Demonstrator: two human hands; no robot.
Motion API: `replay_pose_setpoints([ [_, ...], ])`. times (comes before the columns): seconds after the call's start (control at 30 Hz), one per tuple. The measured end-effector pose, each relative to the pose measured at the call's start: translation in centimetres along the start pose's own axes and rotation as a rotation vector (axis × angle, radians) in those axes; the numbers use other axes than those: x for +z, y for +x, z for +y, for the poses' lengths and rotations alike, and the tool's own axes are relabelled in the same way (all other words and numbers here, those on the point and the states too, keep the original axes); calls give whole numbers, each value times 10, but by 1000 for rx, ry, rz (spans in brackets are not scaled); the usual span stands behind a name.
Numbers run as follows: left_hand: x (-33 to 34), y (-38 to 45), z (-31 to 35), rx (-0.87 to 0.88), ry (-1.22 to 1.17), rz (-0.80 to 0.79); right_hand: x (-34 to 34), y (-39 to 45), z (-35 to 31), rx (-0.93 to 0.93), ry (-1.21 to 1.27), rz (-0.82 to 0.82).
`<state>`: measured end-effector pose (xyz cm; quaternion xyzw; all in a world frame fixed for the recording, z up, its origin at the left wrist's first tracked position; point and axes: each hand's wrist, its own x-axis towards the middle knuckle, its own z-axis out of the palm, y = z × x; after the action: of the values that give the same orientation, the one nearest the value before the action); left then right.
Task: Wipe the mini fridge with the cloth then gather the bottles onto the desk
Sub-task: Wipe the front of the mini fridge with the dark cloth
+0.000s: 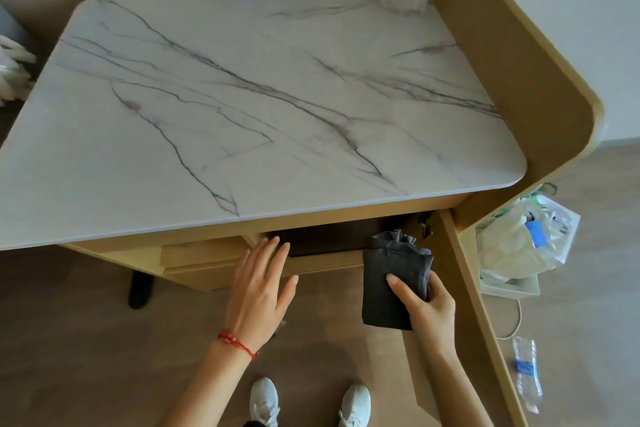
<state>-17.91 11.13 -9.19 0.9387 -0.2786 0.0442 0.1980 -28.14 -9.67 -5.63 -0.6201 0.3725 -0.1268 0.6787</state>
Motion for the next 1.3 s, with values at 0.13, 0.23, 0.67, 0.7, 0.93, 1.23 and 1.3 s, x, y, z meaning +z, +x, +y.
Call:
replay_pose_setpoints([
  [0.13,41,-6,-25,58,-6,57,16,17,40,-59,12,12],
  [0.23,76,-7,-43,105,-3,102,23,32,72,-102,14,21],
  [0.67,251,15,-129,243,-45,413,61,137,239,-352,123,57],
  [0.7,264,17,-136,258,-32,431,65,148,250,-379,126,48],
  [0.93,326,35,-175,377,184,527,89,219,313,-621,188,55],
  [1.23,347,46,-196,455,404,756,128,260,336,-869,241,60],
  [1.3,347,50,-202,437,428,791,137,266,336,-891,274,70],
])
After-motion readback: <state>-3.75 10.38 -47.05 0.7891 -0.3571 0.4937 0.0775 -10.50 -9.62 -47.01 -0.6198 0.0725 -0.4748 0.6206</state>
